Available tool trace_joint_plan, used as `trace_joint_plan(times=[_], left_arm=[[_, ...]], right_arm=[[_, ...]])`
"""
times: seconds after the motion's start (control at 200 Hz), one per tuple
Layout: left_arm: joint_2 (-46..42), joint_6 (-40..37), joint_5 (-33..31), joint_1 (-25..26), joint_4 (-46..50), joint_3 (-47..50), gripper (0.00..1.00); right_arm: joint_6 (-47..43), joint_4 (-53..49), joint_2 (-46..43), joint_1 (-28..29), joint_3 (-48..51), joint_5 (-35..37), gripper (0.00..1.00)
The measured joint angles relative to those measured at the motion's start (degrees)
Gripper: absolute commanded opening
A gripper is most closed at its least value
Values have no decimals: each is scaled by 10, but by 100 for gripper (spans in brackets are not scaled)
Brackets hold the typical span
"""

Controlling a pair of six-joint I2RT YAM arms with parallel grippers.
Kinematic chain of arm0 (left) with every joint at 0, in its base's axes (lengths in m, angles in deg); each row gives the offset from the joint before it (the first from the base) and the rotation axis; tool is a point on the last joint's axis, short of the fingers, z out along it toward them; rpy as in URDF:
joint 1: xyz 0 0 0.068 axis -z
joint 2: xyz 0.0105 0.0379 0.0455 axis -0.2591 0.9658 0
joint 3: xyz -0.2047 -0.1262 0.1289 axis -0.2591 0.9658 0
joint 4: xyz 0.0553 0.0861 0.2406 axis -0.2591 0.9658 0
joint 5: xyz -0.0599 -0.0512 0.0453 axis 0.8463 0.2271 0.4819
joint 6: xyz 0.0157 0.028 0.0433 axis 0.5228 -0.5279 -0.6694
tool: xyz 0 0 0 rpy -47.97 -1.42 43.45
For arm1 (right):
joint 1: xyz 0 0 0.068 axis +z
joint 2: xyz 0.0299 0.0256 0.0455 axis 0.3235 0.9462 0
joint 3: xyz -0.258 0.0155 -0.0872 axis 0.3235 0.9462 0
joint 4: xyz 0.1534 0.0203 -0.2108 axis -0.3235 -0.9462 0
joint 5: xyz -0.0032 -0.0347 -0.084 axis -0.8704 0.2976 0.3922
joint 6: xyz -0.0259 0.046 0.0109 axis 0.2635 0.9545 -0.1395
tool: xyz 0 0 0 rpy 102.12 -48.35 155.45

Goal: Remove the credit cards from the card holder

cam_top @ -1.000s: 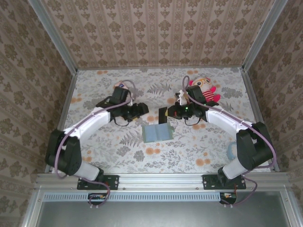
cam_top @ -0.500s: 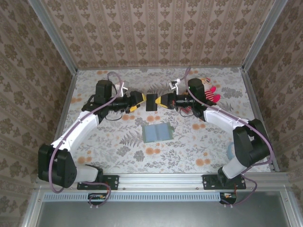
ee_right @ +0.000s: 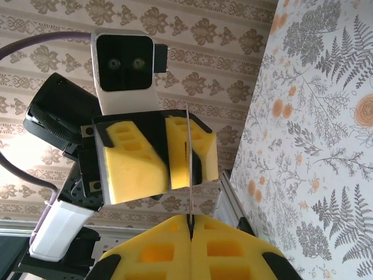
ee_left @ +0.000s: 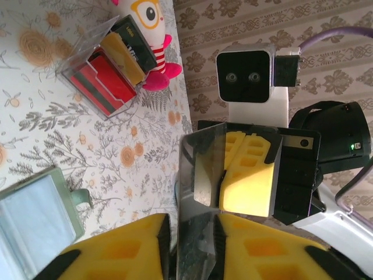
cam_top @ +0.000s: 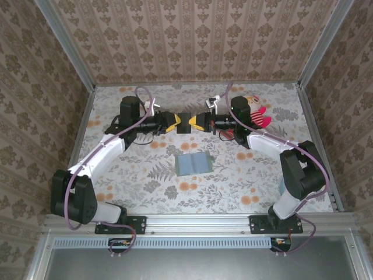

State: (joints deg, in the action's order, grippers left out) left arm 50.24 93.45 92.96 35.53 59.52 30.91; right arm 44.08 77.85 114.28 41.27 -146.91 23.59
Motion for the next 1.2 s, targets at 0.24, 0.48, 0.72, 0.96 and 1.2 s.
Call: trace_joint_plan(times=[0.24,0.48,0.72,0.96,1.2], left_arm=[[2,33,-4,0,-33,1,0],[-9,72,-53,0,-43,14,0],[-24,104,-83,0,-53,30,0],[-27,93,-99,-3,-22,35,39],[-31,17,-163,-7,121,29,77]], right_arm=[[25,8,4,2,0,17,18],[86,46,16,35,4,77,24],[129,71,23,38,10,105,10],[122,67,34,38,5,106,0],[-92,-208,21,-3,-78,144,0]])
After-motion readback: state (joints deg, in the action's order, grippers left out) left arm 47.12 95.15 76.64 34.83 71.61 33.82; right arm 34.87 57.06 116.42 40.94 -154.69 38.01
